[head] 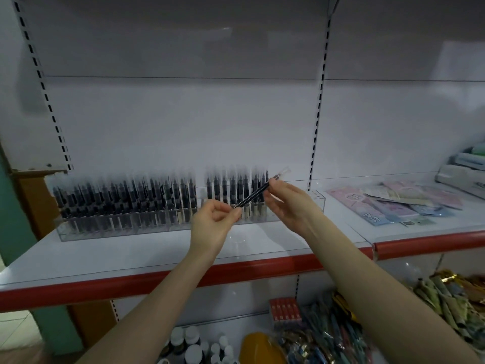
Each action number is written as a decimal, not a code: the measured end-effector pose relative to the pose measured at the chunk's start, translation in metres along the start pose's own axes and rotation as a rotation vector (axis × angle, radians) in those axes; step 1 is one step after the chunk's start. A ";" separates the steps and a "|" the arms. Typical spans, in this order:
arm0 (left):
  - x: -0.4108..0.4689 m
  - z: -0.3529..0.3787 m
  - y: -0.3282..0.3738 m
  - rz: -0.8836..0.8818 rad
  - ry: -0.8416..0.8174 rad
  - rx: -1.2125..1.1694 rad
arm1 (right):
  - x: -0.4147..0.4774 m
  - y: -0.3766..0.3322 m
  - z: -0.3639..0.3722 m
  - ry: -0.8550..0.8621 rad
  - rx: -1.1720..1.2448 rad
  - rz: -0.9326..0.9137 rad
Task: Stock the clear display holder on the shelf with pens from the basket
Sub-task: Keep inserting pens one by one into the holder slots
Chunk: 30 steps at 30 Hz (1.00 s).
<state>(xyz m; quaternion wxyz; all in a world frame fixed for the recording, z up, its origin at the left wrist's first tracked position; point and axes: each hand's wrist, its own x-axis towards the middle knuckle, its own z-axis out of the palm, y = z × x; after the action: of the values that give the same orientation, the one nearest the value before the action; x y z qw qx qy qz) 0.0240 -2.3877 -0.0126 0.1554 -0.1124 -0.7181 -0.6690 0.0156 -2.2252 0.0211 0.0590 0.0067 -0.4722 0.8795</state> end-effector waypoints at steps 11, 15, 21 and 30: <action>-0.010 -0.013 -0.035 0.134 -0.468 0.861 | 0.042 -0.026 -0.005 0.311 -0.689 -0.492; -0.008 -0.013 -0.039 0.139 -0.453 0.858 | 0.058 -0.023 -0.002 0.301 -0.803 -0.497; -0.008 -0.013 -0.044 0.163 -0.441 0.883 | 0.071 -0.017 -0.004 0.263 -0.936 -0.427; -0.008 -0.013 -0.045 0.191 -0.444 0.881 | 0.075 -0.003 -0.013 0.219 -0.989 -0.321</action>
<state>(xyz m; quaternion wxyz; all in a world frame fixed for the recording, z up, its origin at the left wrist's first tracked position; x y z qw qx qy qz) 0.0152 -2.4036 -0.0565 0.0922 -0.2408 -0.9346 -0.2449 -0.0578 -2.2053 0.0219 0.2377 -0.0415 -0.8146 0.5275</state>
